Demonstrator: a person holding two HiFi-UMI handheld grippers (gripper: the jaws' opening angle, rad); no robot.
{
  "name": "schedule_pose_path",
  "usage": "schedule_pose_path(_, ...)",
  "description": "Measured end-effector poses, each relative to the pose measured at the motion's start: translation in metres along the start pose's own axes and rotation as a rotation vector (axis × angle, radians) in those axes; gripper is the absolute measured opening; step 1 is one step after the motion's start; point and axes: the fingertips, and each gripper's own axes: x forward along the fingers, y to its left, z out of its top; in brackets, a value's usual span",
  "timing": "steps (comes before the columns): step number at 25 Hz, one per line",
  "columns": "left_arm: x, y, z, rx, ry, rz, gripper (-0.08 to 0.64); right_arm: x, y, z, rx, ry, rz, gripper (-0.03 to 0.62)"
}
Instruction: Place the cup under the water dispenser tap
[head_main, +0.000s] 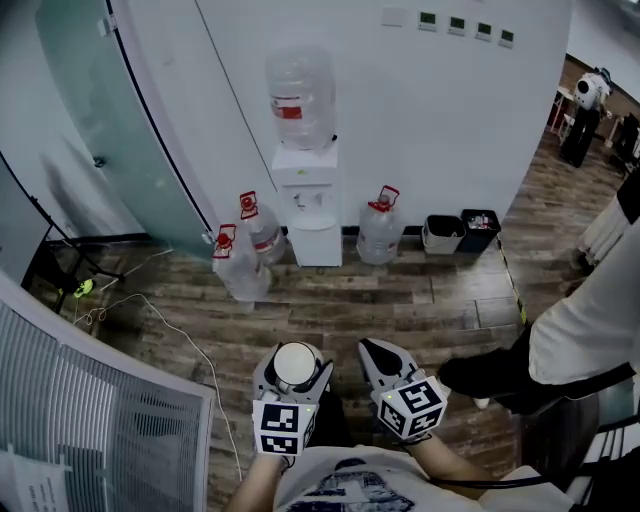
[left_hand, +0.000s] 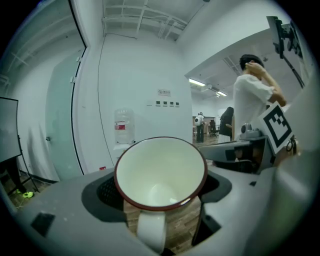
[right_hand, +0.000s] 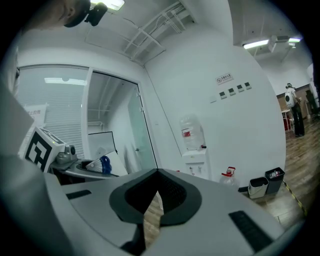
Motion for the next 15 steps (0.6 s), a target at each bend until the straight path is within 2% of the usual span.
schedule_pose_path(7, 0.084, 0.057, 0.024, -0.005, 0.008, -0.035, 0.448, 0.084, -0.046, 0.018, 0.006, 0.015, -0.050, 0.018)
schedule_pose_path(15, 0.171, 0.147, 0.048, -0.015, 0.052, -0.063, 0.448, 0.213, -0.076, 0.039, 0.025, 0.055, -0.064, 0.018)
